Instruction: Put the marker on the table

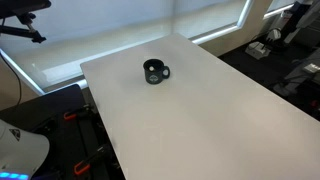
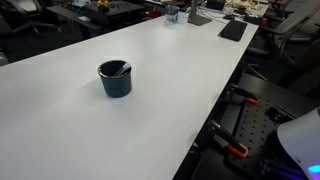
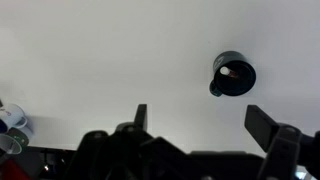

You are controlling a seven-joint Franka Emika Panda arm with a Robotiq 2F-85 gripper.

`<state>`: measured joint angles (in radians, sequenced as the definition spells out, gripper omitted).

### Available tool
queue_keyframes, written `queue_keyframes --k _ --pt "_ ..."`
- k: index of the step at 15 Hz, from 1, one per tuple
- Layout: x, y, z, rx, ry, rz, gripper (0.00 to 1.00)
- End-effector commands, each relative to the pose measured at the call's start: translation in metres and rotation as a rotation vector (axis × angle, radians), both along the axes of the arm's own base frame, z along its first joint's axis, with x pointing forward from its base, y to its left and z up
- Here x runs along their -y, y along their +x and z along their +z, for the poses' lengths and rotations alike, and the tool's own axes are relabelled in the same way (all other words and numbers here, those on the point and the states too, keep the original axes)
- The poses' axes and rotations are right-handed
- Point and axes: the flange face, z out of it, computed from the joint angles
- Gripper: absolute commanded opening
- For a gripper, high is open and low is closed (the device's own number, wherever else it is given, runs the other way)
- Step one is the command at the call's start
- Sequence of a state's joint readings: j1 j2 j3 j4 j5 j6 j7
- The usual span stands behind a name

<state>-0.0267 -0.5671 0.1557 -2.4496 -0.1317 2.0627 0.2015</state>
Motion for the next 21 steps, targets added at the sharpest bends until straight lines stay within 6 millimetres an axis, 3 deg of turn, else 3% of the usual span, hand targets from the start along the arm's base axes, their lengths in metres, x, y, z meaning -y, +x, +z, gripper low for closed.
queue_keyframes --k 1,6,9,12,16,18,21 --pt "0.000 0.000 0.000 -0.001 0.000 0.000 1.00" --pt "0.014 0.005 0.001 0.008 -0.008 0.020 1.00" --pt "0.037 0.016 0.000 0.017 -0.010 0.062 1.00" --pt "0.063 0.033 -0.006 0.042 -0.003 0.149 1.00" --pt "0.090 0.068 -0.028 0.100 0.008 0.300 1.00" --pt "0.093 0.086 -0.043 0.136 0.034 0.364 1.00" --pt "0.080 0.110 -0.062 0.210 0.098 0.499 1.00"
